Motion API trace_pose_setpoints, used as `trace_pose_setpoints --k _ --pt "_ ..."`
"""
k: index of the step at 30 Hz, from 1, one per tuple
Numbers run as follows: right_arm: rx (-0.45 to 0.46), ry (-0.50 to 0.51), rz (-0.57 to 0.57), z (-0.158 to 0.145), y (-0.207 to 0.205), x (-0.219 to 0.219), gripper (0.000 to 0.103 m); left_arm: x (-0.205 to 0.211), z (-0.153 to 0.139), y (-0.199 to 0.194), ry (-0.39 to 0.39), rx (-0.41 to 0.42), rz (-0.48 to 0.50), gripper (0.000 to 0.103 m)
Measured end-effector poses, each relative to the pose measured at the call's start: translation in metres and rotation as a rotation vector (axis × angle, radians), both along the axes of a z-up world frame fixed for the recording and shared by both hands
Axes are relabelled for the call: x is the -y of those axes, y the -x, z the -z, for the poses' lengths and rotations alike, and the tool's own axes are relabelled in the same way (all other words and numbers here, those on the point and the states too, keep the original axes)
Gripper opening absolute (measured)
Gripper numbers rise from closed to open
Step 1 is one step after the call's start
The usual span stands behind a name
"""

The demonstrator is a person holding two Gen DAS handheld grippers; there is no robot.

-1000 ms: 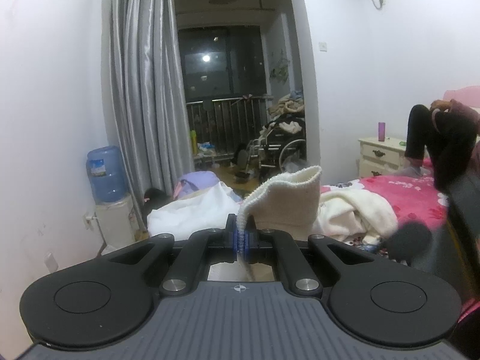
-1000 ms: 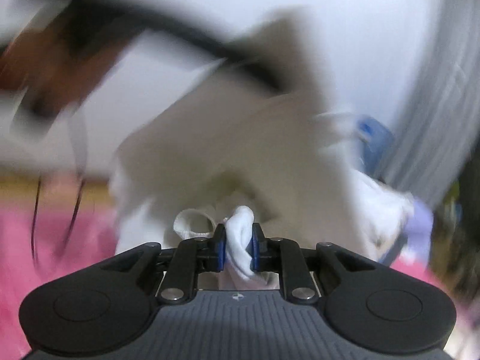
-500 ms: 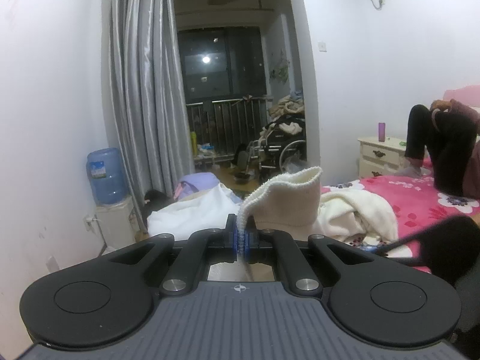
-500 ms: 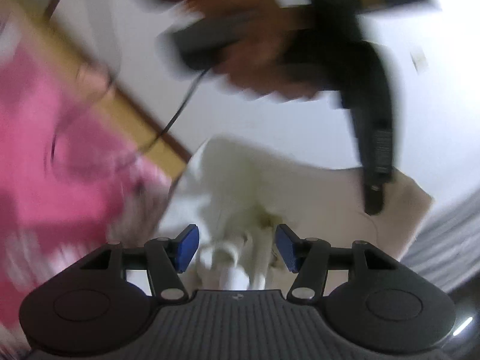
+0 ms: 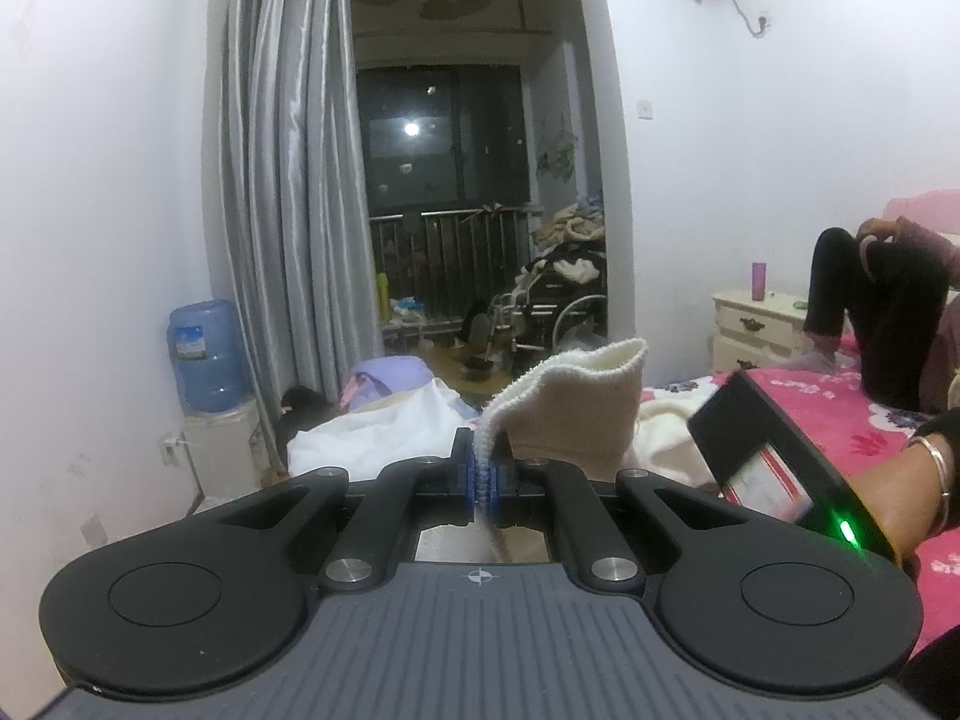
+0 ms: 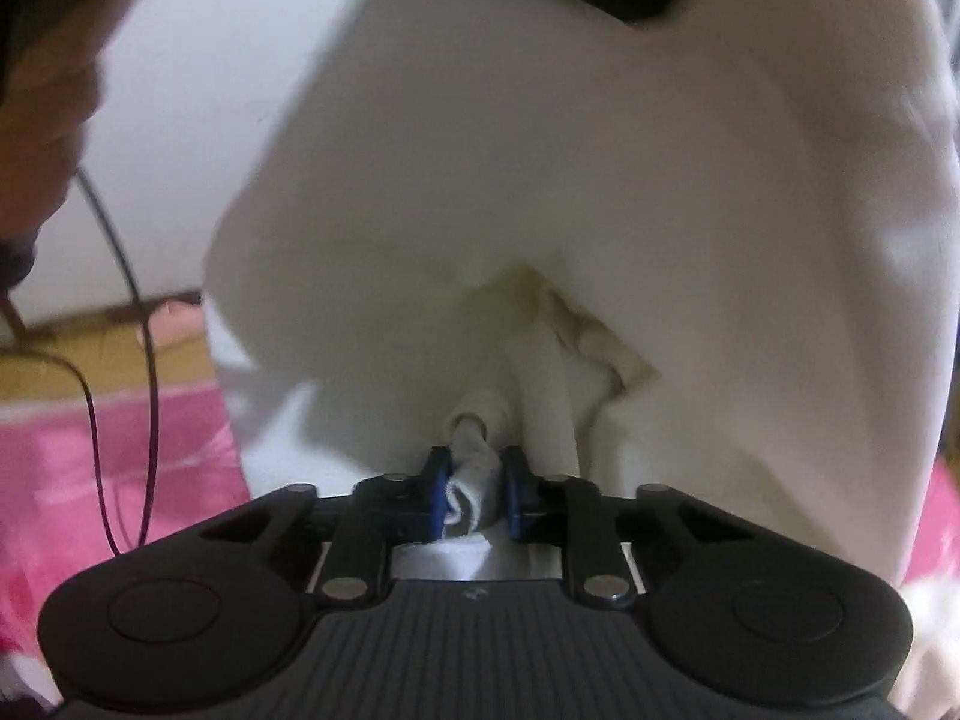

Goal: Fold clothes

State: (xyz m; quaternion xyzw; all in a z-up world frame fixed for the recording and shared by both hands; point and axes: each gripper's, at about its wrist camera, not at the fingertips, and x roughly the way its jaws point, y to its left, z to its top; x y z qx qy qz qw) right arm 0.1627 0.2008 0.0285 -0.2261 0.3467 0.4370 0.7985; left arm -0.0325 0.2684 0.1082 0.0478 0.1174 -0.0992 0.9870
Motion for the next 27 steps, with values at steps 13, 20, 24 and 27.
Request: trace_pose_setpoints --k 13,20,24,27 --pt "-0.268 -0.494 0.130 -0.017 -0.026 -0.002 0.010 -0.004 -0.009 0.000 0.022 0.000 0.021 0.002" --pt "0.056 -0.358 0.060 0.025 0.029 -0.028 0.023 -0.006 0.000 0.000 0.016 -0.028 0.026 0.001" --pt "0.145 -0.471 -0.021 -0.005 0.059 0.012 0.049 -0.008 0.000 0.002 0.021 -0.021 0.032 0.001" --pt "0.187 -0.489 -0.038 -0.022 0.077 0.045 0.048 -0.009 -0.001 0.003 0.030 -0.020 0.031 0.001"
